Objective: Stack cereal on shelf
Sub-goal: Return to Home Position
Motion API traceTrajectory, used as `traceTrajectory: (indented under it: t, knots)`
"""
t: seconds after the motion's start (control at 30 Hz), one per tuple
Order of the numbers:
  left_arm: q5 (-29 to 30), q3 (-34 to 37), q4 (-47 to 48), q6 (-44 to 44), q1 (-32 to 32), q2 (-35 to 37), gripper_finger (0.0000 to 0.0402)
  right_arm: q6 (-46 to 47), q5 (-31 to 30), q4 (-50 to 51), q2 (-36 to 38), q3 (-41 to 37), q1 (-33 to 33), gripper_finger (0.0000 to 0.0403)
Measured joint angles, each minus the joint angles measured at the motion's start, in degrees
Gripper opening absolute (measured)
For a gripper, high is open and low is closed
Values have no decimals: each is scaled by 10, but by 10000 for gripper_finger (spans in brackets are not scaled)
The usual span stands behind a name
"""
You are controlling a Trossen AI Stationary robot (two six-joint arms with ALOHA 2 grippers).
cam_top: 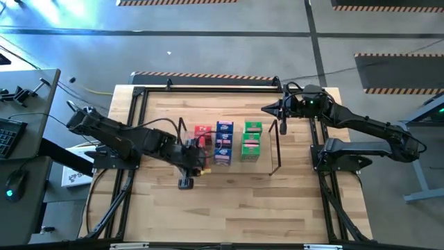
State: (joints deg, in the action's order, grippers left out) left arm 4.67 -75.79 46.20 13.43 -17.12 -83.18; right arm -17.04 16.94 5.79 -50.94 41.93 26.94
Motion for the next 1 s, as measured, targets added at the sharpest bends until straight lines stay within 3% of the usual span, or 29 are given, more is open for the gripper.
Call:
traceTrajectory:
  t: [0.13, 0.23, 0.6, 1.0]
  knots:
    - [26, 21, -16, 18, -25, -29, 25, -10, 0, 3, 0, 0, 0, 0]
    - [70, 21, -16, 32, -46, -63, 4, -13, 0, 9, 0, 0, 0, 0]
    - [201, 21, 13, 113, -65, -113, 9, -25, -1, 9, 0, 0, 0, 0]
    - [233, 21, 75, 145, -58, -113, 10, -29, -1, 14, 0, 0, 0, 0]
